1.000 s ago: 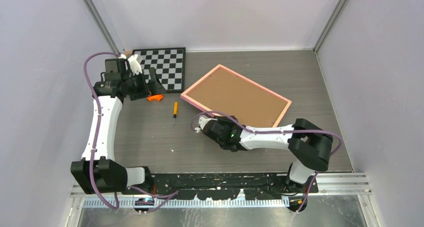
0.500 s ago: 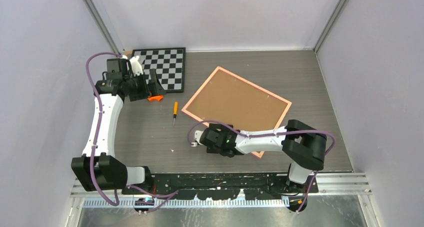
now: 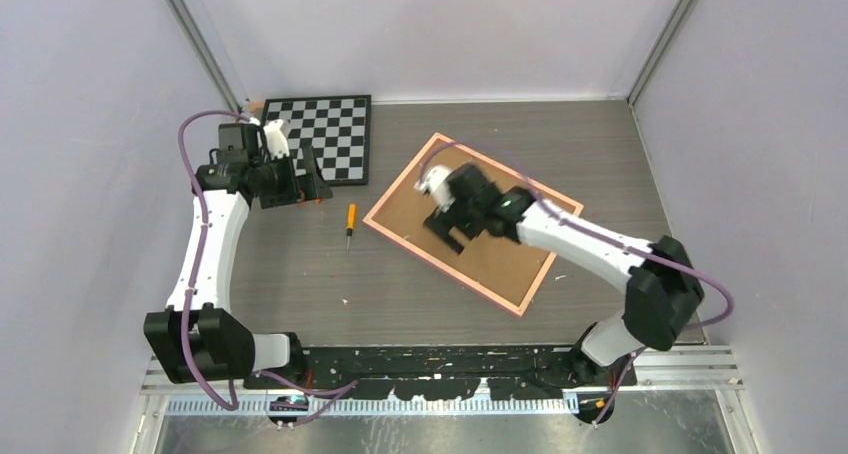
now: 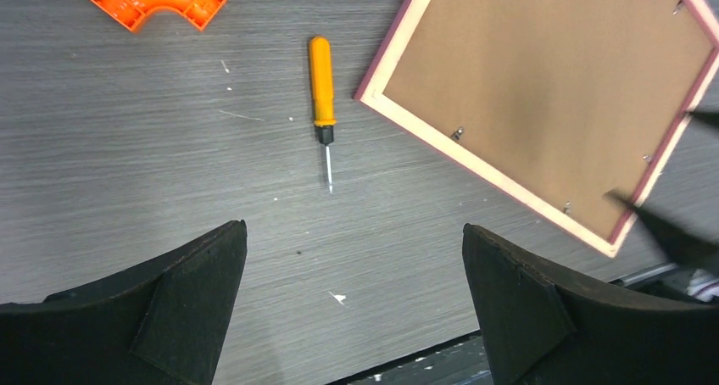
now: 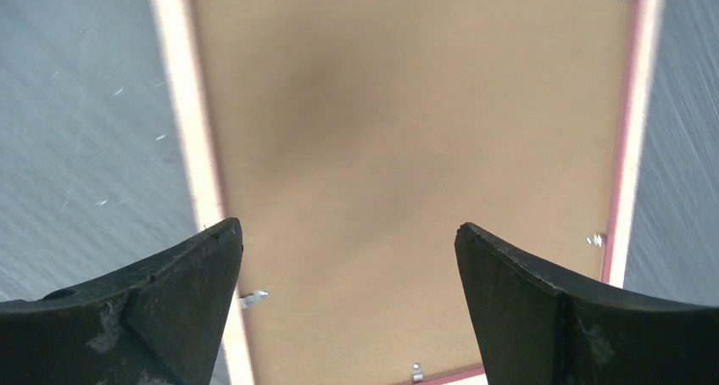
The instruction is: Take the photo out of the frame
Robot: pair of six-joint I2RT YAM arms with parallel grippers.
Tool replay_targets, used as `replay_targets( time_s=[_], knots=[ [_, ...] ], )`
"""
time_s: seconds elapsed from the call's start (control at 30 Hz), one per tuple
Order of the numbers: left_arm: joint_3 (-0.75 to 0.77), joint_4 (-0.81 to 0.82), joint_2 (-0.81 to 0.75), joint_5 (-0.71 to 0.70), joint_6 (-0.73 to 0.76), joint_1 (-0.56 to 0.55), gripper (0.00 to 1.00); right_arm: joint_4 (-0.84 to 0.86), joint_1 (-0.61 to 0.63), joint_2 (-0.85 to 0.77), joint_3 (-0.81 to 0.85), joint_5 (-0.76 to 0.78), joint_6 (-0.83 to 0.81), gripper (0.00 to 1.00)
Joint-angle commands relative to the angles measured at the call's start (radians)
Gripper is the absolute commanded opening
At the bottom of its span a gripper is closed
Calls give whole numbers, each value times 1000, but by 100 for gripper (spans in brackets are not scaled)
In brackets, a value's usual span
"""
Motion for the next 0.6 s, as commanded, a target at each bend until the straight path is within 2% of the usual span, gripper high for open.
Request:
replay_targets(
  time_s=[0.0,0.1,0.27,0.4,0.57],
  knots=[
    [54,-47,31,-20,138,1,100,-11,-227,-133,21,-255,96,100],
    [130,-165,97,14,308,-3,100,-16,-426,-129,44,-447,133,100],
    [87,-165,117,85,429,-41,100,-219,-644,21,238,-517,37,100],
    [39,-169,148,-5,508,-208,100,-314,-805,162,365,-598,3,100],
    [-67,-62,148,-132,526,-433,100,-402,-919,335,498,-645,-41,100]
  ],
)
